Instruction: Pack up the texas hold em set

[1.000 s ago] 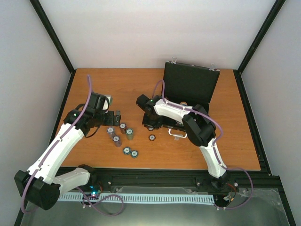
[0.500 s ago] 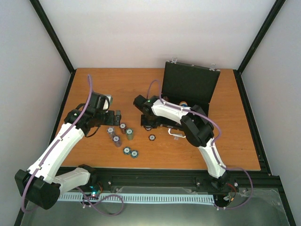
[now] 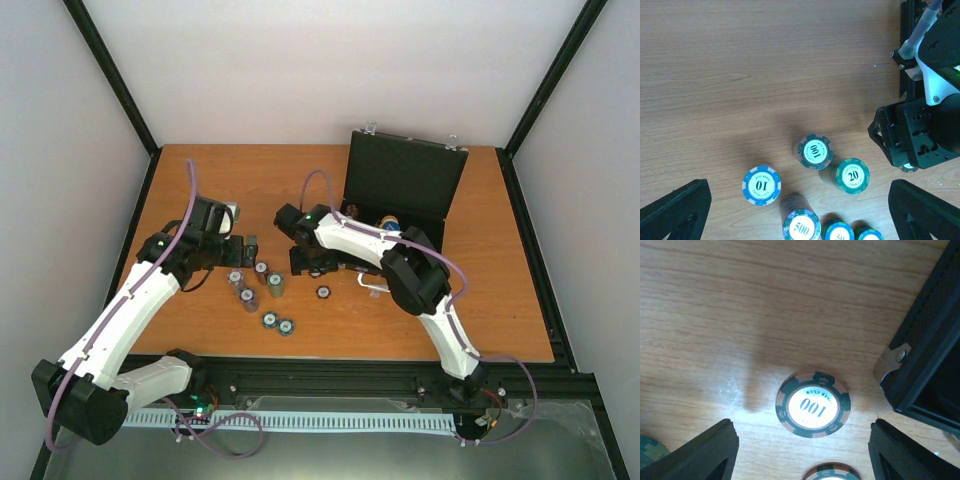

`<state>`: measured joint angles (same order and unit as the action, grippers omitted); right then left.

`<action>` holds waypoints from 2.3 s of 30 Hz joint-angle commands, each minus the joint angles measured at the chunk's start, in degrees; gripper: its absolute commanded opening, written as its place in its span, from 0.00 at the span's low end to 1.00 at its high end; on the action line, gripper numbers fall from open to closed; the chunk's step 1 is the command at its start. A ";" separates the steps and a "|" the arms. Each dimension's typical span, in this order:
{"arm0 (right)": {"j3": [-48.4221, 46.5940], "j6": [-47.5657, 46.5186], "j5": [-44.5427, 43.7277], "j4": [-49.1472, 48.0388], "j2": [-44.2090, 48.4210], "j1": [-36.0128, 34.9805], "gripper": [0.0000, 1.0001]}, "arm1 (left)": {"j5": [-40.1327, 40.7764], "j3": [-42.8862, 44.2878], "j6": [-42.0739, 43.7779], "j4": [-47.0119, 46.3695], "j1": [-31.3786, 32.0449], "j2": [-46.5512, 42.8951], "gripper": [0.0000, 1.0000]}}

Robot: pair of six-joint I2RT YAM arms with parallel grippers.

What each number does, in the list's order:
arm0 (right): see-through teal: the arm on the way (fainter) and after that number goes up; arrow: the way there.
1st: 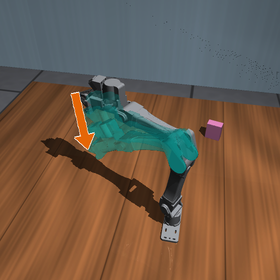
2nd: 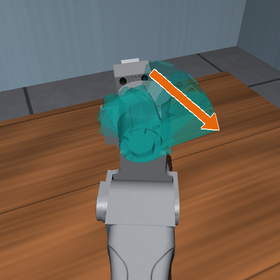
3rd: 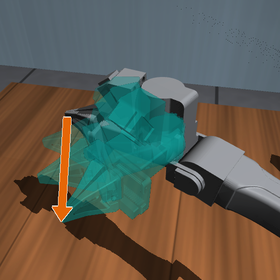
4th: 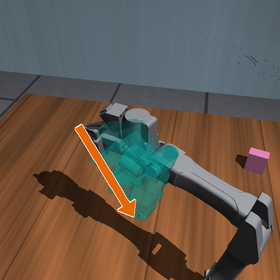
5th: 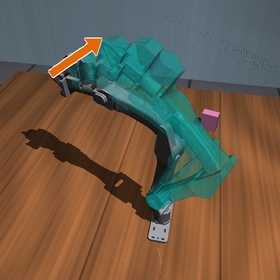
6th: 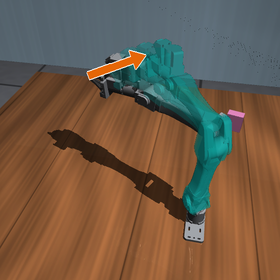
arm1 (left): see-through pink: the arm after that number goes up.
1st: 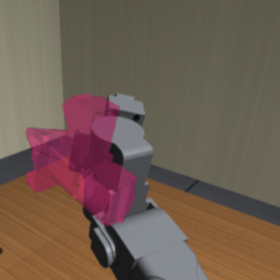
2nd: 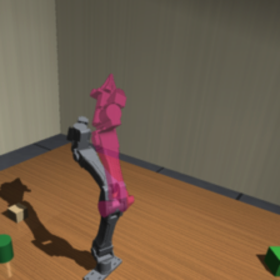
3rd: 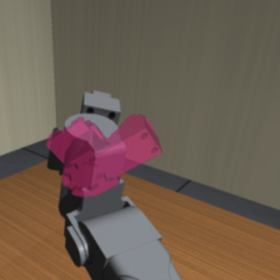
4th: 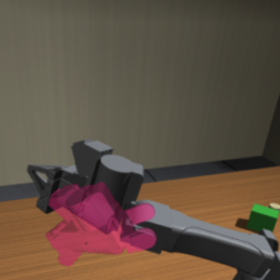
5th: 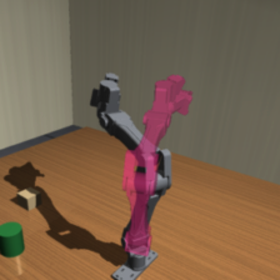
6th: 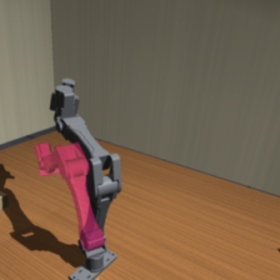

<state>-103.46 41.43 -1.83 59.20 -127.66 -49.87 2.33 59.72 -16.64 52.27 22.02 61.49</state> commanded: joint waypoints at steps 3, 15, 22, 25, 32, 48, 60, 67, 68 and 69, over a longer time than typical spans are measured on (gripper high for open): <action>-1.33 1.94 0.09 0.80 -3.22 0.35 0.73 | -0.04 0.74 0.60 -0.35 0.00 -0.57 1.00; -1.92 2.72 0.74 1.45 -6.33 0.85 0.61 | 0.00 0.59 0.80 -0.59 0.04 -0.41 1.00; -1.15 2.60 1.37 0.91 -6.06 0.82 0.47 | 0.05 0.00 0.65 -0.52 0.04 -0.66 1.00; -0.88 2.48 1.30 0.67 -5.87 0.82 0.40 | 0.05 -0.11 0.65 -0.57 0.04 -0.74 1.00; -0.47 1.88 0.79 0.77 -5.21 0.84 0.32 | 0.22 -0.22 0.71 -0.54 0.04 -0.85 1.00; -0.23 -0.15 -1.49 2.55 0.94 -0.60 0.32 | -0.16 -0.65 0.52 -0.68 0.04 -0.95 1.00; 0.15 0.51 -2.04 2.32 1.85 -0.96 0.71 | -0.09 0.01 0.80 -0.65 0.04 -0.89 1.00; -3.07 3.78 0.87 1.73 -1.52 0.89 0.72 | -0.25 0.78 0.74 -0.60 0.04 -0.63 1.00; -3.86 4.12 1.02 1.78 -2.39 0.99 0.71 | -0.08 0.87 0.74 -0.52 0.04 -0.64 1.00; -4.61 4.36 0.94 2.11 -3.23 1.00 0.71 | 0.00 0.96 0.74 -0.50 0.04 -0.66 1.00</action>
<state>-104.47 43.27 -1.74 61.08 -128.53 -49.65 2.31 58.81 -16.62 52.29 22.02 61.41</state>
